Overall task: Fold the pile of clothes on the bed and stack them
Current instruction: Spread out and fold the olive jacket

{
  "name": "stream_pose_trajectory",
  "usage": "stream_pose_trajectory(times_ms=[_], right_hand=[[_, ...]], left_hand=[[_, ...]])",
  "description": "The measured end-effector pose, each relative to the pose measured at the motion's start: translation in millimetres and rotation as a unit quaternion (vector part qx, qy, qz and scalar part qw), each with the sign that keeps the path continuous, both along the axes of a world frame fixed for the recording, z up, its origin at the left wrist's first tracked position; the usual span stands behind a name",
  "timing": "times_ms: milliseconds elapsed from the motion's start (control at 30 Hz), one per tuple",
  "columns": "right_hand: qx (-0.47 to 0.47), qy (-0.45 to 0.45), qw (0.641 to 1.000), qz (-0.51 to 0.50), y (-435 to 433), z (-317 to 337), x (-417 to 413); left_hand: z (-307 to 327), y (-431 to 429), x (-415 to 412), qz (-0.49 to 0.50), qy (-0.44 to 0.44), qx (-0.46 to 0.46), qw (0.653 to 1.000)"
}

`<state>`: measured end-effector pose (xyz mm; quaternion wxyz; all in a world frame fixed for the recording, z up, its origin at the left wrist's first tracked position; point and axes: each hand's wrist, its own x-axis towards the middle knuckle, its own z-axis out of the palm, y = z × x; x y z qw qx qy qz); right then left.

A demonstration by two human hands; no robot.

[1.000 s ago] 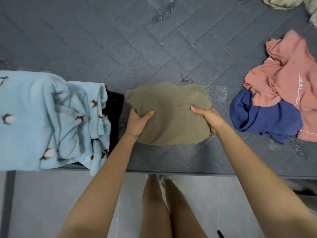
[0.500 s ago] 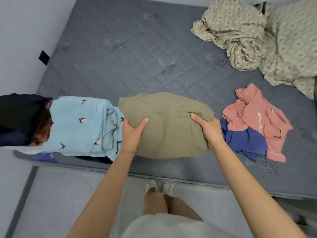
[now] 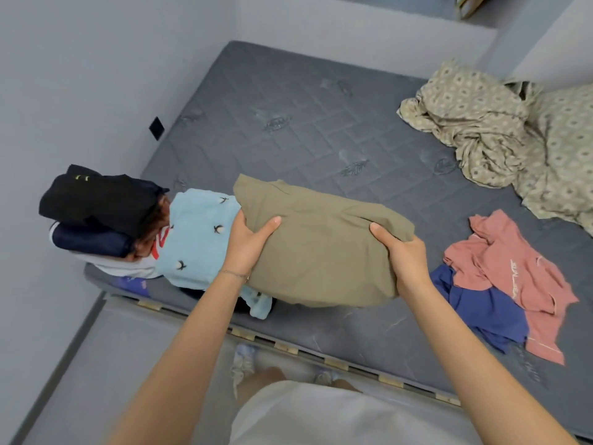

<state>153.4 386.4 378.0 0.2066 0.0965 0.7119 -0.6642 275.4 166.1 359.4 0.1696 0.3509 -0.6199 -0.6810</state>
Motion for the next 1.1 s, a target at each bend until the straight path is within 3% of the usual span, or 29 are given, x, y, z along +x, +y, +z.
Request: stream_pose_trajectory(times_ms=[500,833,1100], right_hand=[[-0.021,0.012,1.0,0.008,-229,14,71],[-0.019,-0.006,1.0,-0.014,-274,-9,77],[0.039,-0.012,0.999,-0.016,-284,-65,69]], left_hand=[[25,-234,76,-0.01,-0.01,-0.012,1.0],[1,-287,69,-0.04,-0.021,-0.004,0.999],[-73,-307,48,-0.081,-0.102,0.045,0.99]])
